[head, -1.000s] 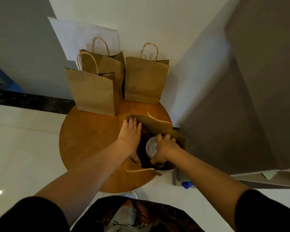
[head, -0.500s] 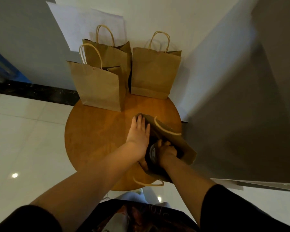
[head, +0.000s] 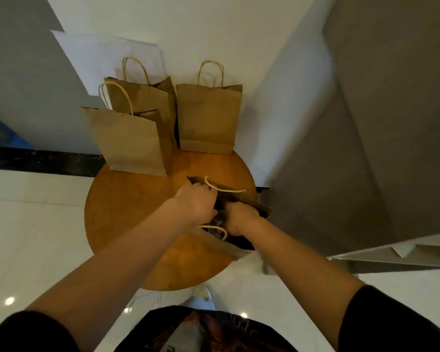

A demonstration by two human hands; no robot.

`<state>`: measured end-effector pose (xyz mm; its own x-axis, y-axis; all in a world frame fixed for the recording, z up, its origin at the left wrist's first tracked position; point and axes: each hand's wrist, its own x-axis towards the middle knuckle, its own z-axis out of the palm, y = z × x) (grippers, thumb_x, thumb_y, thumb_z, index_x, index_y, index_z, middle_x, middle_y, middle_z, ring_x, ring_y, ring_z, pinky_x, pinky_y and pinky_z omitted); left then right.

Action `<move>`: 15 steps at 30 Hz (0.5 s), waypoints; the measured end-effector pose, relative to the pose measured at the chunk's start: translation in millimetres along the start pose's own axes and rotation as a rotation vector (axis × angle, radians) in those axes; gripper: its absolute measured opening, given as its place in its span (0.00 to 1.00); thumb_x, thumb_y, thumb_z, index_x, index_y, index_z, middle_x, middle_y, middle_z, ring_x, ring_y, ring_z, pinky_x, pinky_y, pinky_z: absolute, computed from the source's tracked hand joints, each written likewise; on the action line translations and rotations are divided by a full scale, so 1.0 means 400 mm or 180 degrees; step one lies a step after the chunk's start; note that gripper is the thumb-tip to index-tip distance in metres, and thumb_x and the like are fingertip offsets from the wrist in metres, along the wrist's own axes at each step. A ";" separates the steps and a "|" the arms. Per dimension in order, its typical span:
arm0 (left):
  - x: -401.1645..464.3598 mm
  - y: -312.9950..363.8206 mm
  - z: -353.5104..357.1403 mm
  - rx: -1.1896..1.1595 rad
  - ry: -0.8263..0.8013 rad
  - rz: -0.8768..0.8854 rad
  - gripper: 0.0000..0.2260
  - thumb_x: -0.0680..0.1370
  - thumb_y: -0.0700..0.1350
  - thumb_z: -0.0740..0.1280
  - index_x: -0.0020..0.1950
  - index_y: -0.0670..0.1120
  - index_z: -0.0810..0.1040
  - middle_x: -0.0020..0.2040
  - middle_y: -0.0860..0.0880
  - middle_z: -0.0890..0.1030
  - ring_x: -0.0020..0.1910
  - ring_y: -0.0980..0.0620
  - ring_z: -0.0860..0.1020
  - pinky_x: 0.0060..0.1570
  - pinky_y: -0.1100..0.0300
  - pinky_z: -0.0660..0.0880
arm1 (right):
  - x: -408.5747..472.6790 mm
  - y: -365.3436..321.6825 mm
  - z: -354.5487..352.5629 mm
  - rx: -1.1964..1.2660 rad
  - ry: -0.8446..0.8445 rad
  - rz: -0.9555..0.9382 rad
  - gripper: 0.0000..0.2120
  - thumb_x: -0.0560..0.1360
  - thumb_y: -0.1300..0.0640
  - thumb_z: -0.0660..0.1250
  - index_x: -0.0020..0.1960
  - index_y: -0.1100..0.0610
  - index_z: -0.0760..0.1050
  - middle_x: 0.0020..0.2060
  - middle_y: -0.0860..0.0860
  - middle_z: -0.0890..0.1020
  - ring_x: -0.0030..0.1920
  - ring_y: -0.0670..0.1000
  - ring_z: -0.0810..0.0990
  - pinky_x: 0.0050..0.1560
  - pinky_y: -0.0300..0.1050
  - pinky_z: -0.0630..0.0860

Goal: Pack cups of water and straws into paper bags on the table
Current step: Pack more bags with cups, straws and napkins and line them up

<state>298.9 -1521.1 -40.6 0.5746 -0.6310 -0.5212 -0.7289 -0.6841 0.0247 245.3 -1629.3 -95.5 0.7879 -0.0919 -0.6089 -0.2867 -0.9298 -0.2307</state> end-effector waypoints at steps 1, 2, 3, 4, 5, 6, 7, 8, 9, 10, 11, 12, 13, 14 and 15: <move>-0.011 0.016 -0.013 -0.0154 -0.0024 -0.0003 0.16 0.80 0.51 0.58 0.65 0.46 0.69 0.59 0.45 0.77 0.56 0.46 0.75 0.53 0.52 0.72 | -0.031 0.005 -0.017 0.0153 0.0154 -0.0124 0.13 0.78 0.51 0.60 0.60 0.54 0.72 0.55 0.55 0.79 0.53 0.57 0.77 0.46 0.49 0.73; -0.023 0.033 -0.023 -0.0323 -0.0061 -0.0034 0.12 0.80 0.49 0.57 0.61 0.47 0.72 0.55 0.46 0.78 0.51 0.47 0.76 0.50 0.53 0.74 | -0.064 0.013 -0.031 0.0232 0.0321 -0.0231 0.12 0.78 0.52 0.61 0.58 0.55 0.72 0.53 0.56 0.79 0.51 0.57 0.77 0.44 0.47 0.71; -0.035 0.050 -0.035 -0.0498 -0.0085 -0.0095 0.10 0.80 0.47 0.57 0.57 0.47 0.74 0.52 0.47 0.78 0.48 0.48 0.77 0.46 0.54 0.75 | -0.102 0.023 -0.045 0.0256 0.0500 -0.0301 0.11 0.78 0.52 0.61 0.57 0.56 0.72 0.52 0.56 0.79 0.49 0.57 0.77 0.42 0.46 0.70; -0.049 0.068 -0.047 -0.0636 -0.0076 -0.0170 0.08 0.80 0.45 0.56 0.54 0.47 0.75 0.48 0.48 0.78 0.44 0.50 0.76 0.41 0.56 0.74 | -0.142 0.035 -0.055 0.0276 0.0678 -0.0337 0.11 0.78 0.53 0.60 0.57 0.57 0.73 0.50 0.56 0.79 0.47 0.57 0.77 0.40 0.46 0.70; -0.068 0.086 -0.061 -0.0689 -0.0013 -0.0238 0.08 0.80 0.44 0.56 0.49 0.48 0.75 0.44 0.48 0.77 0.41 0.50 0.75 0.37 0.59 0.71 | -0.184 0.048 -0.062 0.0308 0.0835 -0.0357 0.11 0.78 0.53 0.60 0.57 0.57 0.73 0.47 0.55 0.78 0.46 0.56 0.76 0.39 0.45 0.69; -0.090 0.108 -0.079 -0.0676 0.0100 -0.0296 0.09 0.80 0.43 0.55 0.46 0.47 0.74 0.42 0.48 0.76 0.39 0.50 0.74 0.35 0.59 0.70 | -0.227 0.063 -0.066 0.0346 0.0956 -0.0365 0.11 0.78 0.53 0.59 0.56 0.57 0.73 0.45 0.54 0.77 0.46 0.56 0.76 0.38 0.45 0.69; -0.115 0.135 -0.096 -0.0631 0.0232 -0.0348 0.10 0.80 0.42 0.55 0.43 0.47 0.74 0.40 0.48 0.75 0.37 0.50 0.73 0.36 0.58 0.70 | -0.272 0.079 -0.070 0.0377 0.1039 -0.0360 0.09 0.78 0.53 0.59 0.55 0.57 0.73 0.44 0.53 0.75 0.45 0.56 0.76 0.38 0.44 0.69; -0.140 0.169 -0.111 -0.0587 0.0356 -0.0364 0.11 0.80 0.42 0.55 0.43 0.45 0.74 0.41 0.47 0.75 0.38 0.49 0.73 0.39 0.56 0.70 | -0.318 0.096 -0.070 0.0405 0.1097 -0.0352 0.08 0.79 0.53 0.59 0.52 0.56 0.72 0.42 0.52 0.75 0.44 0.56 0.75 0.37 0.44 0.69; -0.165 0.210 -0.123 -0.0548 0.0462 -0.0319 0.10 0.80 0.42 0.55 0.45 0.44 0.75 0.43 0.47 0.75 0.40 0.48 0.74 0.42 0.55 0.71 | -0.365 0.116 -0.070 0.0434 0.1156 -0.0349 0.07 0.79 0.53 0.59 0.49 0.56 0.72 0.41 0.52 0.75 0.43 0.56 0.75 0.36 0.43 0.69; -0.189 0.257 -0.137 -0.0513 0.0553 -0.0226 0.09 0.79 0.42 0.56 0.48 0.44 0.76 0.45 0.46 0.76 0.43 0.47 0.74 0.44 0.53 0.72 | -0.412 0.137 -0.070 0.0454 0.1227 -0.0340 0.07 0.78 0.54 0.59 0.49 0.57 0.72 0.41 0.53 0.76 0.43 0.56 0.76 0.36 0.44 0.70; -0.211 0.308 -0.150 -0.0473 0.0631 -0.0120 0.09 0.79 0.42 0.56 0.48 0.44 0.75 0.47 0.45 0.76 0.44 0.46 0.75 0.46 0.52 0.74 | -0.459 0.159 -0.073 0.0454 0.1314 -0.0316 0.07 0.78 0.55 0.59 0.52 0.57 0.73 0.44 0.54 0.77 0.44 0.57 0.77 0.39 0.45 0.72; -0.232 0.361 -0.161 -0.0433 0.0696 -0.0014 0.08 0.78 0.42 0.57 0.45 0.44 0.74 0.47 0.44 0.77 0.44 0.45 0.75 0.44 0.52 0.74 | -0.505 0.182 -0.077 0.0461 0.1415 -0.0281 0.09 0.78 0.55 0.59 0.54 0.57 0.74 0.46 0.55 0.78 0.46 0.58 0.77 0.41 0.47 0.74; -0.250 0.413 -0.173 -0.0397 0.0776 0.0081 0.08 0.78 0.42 0.57 0.41 0.45 0.72 0.45 0.44 0.77 0.42 0.45 0.74 0.40 0.52 0.72 | -0.551 0.206 -0.081 0.0497 0.1527 -0.0257 0.10 0.78 0.55 0.59 0.54 0.58 0.74 0.46 0.55 0.78 0.46 0.58 0.77 0.43 0.48 0.74; -0.267 0.463 -0.185 -0.0365 0.0879 0.0157 0.09 0.78 0.43 0.57 0.39 0.45 0.71 0.42 0.44 0.76 0.40 0.45 0.74 0.38 0.53 0.70 | -0.593 0.232 -0.087 0.0552 0.1632 -0.0233 0.09 0.78 0.54 0.58 0.51 0.57 0.75 0.44 0.54 0.77 0.45 0.57 0.77 0.42 0.48 0.74; -0.279 0.511 -0.197 -0.0337 0.1002 0.0226 0.10 0.79 0.44 0.57 0.39 0.45 0.70 0.40 0.45 0.74 0.39 0.45 0.73 0.37 0.54 0.68 | -0.634 0.259 -0.093 0.0583 0.1723 -0.0191 0.09 0.78 0.53 0.58 0.45 0.56 0.74 0.40 0.52 0.76 0.43 0.57 0.76 0.41 0.48 0.72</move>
<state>115.1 -1619.3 90.1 0.6225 -0.7491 -0.2264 -0.7380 -0.6582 0.1487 35.9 -1715.8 63.4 0.9586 -0.2550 -0.1266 -0.2846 -0.8665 -0.4100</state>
